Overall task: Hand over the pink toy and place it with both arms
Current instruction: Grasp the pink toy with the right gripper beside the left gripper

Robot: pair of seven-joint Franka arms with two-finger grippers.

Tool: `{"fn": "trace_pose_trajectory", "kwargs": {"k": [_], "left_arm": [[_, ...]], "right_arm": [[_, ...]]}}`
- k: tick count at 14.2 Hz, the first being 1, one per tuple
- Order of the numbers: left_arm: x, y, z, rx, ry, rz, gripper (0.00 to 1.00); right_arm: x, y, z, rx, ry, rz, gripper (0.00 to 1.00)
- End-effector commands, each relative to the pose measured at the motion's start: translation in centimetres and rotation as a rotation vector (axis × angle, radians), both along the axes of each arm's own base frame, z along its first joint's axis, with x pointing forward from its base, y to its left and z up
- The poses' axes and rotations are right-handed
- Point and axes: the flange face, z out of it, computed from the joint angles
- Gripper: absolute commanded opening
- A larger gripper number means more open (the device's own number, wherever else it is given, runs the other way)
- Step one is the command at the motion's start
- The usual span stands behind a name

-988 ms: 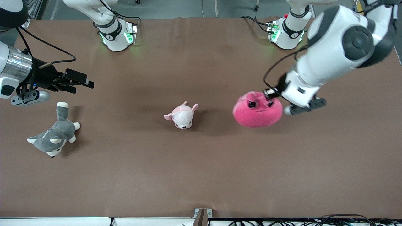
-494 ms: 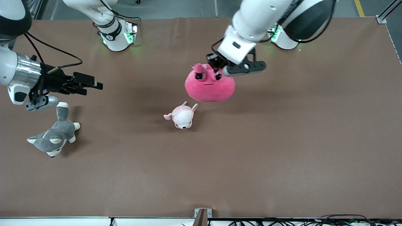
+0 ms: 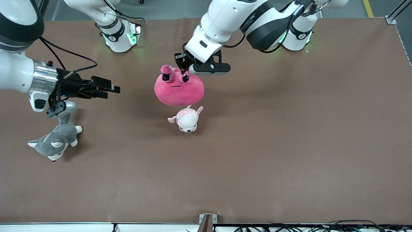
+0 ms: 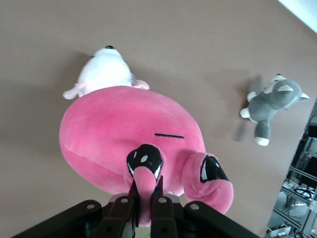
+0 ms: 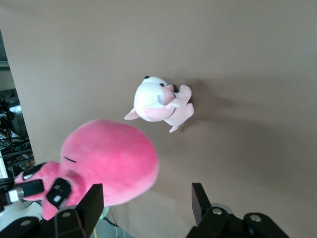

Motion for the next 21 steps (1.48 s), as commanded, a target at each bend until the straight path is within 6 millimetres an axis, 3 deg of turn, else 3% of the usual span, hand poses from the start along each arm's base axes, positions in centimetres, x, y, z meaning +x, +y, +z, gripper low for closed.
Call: {"fn": "trace_pose_trajectory", "kwargs": {"k": [1, 6, 11, 15, 21], "left_arm": [[-0.2, -1.8, 0.0, -0.054, -0.012, 0.009, 0.0], [-0.3, -4.1, -1.9, -0.121, -0.036, 0.017, 0.0], [-0.2, -4.1, -2.0, -0.119, -0.036, 0.018, 0.0], [-0.3, -4.0, -1.7, -0.121, -0.04, 0.017, 0.0], [-0.2, -4.1, -1.9, -0.119, -0.038, 0.016, 0.0]], "right_arm": [[0.0, 2.1, 0.0, 0.054, 0.027, -0.002, 0.8], [-1.3, 7.0, 0.9, 0.015, 0.078, -0.018, 0.79], [-1.5, 6.6, 0.4, -0.067, 0.06, 0.013, 0.76], [-2.7, 9.1, 0.1, -0.134, 0.052, 0.074, 0.76], [-3.2, 9.4, -0.3, -0.139, 0.074, 0.102, 0.76]]}}
